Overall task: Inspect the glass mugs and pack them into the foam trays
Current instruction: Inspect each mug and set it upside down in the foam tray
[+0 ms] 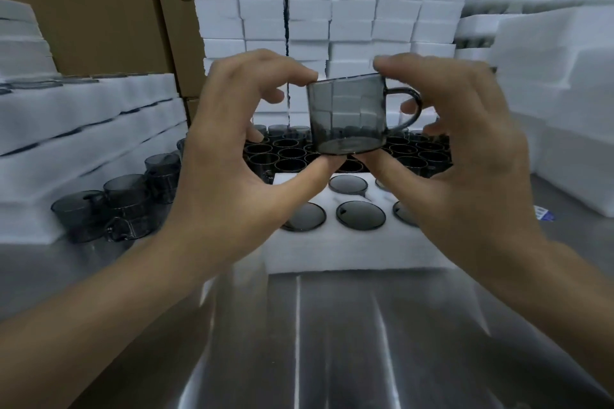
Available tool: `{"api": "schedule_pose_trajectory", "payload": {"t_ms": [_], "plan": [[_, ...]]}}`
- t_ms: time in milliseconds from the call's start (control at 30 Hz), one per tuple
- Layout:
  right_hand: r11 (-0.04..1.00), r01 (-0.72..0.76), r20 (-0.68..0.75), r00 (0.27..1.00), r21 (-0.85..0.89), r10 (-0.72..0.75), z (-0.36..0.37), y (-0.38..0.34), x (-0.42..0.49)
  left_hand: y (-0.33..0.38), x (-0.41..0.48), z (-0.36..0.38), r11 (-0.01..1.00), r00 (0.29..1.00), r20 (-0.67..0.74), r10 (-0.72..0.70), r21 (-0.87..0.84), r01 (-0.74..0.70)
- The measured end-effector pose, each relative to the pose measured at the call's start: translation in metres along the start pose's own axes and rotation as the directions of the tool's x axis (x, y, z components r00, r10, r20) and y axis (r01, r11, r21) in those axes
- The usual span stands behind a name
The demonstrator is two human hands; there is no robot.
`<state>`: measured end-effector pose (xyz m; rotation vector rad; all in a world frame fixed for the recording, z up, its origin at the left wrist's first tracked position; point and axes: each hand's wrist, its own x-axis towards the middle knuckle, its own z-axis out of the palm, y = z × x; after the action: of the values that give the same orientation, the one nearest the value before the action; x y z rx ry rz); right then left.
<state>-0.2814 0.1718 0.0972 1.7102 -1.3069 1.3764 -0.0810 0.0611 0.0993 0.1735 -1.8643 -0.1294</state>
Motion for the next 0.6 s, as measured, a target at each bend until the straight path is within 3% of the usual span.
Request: {"api": "schedule_pose_trajectory", "payload": {"t_ms": [167, 300, 467, 600], "plan": [[0.996, -0.023, 0.044, 0.999, -0.083, 0.026, 0.0, 0.001, -0.002, 0.001, -0.001, 0.001, 0.995, 0.995, 0.073, 0.071, -0.072, -0.065], [0.996, -0.069, 0.082, 0.994, -0.052, 0.073, 0.004, 0.002, -0.006, -0.001, -0.002, 0.001, 0.987, 0.982, 0.162, 0.093, -0.148, -0.069], [0.973, -0.224, 0.145, 0.966, 0.061, 0.214, 0.008, 0.003, -0.009, -0.008, -0.001, 0.003, 0.942, 0.981, 0.172, -0.089, -0.305, 0.139], [0.956, -0.293, 0.259, 0.923, -0.012, 0.286, 0.008, 0.013, -0.007, -0.022, -0.003, 0.004, 0.951, 0.971, 0.148, -0.187, -0.219, 0.216]]}}
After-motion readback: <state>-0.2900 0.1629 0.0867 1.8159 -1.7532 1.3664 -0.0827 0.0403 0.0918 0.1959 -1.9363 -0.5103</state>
